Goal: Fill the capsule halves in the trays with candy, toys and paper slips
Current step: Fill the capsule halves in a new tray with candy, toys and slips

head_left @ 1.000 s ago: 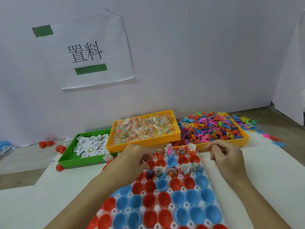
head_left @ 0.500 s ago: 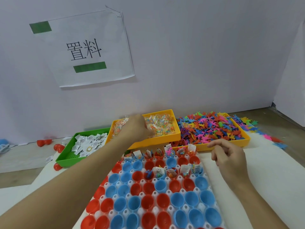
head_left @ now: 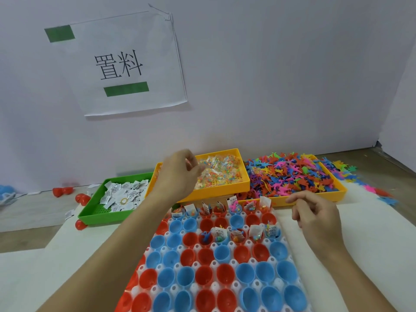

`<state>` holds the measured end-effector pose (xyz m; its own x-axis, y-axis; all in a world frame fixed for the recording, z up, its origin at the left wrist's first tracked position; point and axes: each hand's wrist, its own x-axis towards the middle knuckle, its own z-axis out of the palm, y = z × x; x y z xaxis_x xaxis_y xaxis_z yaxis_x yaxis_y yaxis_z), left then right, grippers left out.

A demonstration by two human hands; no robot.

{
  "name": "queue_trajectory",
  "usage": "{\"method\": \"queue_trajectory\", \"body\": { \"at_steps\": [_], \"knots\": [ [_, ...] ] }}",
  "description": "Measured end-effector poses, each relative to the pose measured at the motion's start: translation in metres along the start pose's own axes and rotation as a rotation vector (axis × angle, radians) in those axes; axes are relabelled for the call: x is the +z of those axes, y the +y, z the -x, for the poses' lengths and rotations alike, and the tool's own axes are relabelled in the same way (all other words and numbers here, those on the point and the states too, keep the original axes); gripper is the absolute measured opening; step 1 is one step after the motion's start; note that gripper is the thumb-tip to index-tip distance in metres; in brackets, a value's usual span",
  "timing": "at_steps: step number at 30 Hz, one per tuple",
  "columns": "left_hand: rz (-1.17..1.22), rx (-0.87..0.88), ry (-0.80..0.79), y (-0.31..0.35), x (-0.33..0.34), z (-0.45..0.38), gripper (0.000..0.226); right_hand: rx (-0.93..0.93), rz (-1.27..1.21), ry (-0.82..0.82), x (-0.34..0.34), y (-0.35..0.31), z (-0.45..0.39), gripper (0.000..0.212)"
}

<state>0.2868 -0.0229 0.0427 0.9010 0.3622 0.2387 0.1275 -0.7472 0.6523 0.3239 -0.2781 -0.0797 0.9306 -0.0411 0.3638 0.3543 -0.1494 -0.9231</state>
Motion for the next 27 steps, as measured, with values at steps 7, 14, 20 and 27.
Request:
{"method": "queue_trajectory", "body": {
  "at_steps": [7, 14, 20, 27],
  "knots": [
    [0.367, -0.052, -0.136, -0.012, -0.036, 0.057, 0.008, -0.001, 0.011, -0.001, 0.001, -0.005, 0.0, 0.035],
    [0.424, -0.065, -0.31, -0.019, -0.056, 0.082, 0.019, -0.01, 0.027, -0.016, 0.001, -0.004, 0.0, 0.034],
    [0.456, -0.036, -0.302, -0.017, -0.059, 0.083, 0.01, -0.019, 0.043, -0.048, 0.005, -0.005, -0.003, 0.034],
    [0.629, 0.043, -0.217, -0.006, -0.061, 0.086, 0.014, -0.079, 0.062, -0.295, 0.02, -0.075, -0.019, 0.034]
  ]
}}
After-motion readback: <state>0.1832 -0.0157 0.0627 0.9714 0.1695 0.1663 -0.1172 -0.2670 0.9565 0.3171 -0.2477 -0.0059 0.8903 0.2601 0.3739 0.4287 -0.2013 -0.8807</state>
